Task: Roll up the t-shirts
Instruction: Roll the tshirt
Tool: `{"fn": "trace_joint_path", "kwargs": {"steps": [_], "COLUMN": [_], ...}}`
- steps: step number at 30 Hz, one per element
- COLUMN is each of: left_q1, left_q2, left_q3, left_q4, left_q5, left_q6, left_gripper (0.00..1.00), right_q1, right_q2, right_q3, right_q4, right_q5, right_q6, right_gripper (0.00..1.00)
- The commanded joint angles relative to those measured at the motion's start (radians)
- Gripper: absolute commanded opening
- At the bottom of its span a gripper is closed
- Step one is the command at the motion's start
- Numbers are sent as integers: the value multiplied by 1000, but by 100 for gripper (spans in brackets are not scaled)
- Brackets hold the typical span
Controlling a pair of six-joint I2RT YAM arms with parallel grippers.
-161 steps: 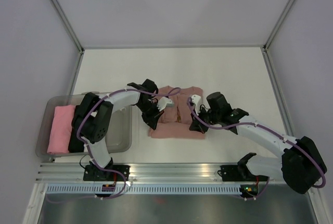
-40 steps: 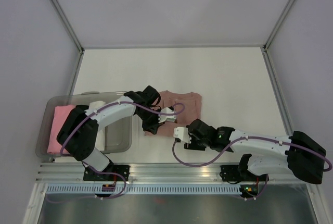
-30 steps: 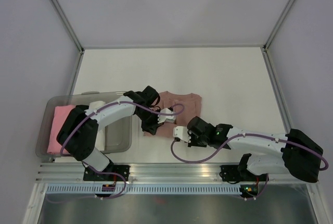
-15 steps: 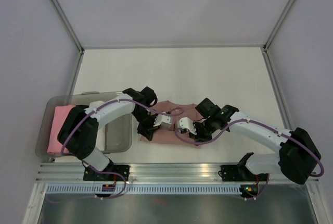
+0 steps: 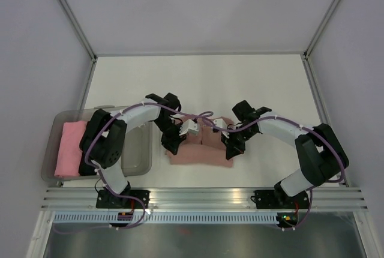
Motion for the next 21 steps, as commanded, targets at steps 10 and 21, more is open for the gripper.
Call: {"fn": "trace_joint_path", "kwargs": {"steps": [10,21], "left_q1": [74,79], "left_q2": [23,88], "left_q3": [82,69], "left_q4": [22,77], "left_q5": [-22,-80], "left_q6": [-90,-234], "left_gripper": [29,2], "right_q1": [-79,-111], "right_q2": [124,-74], "right_q3": [99,152], "right_q4": [22,19], "right_q5": [15,174], "right_q6": [117,249], "right_gripper": [34,42]}}
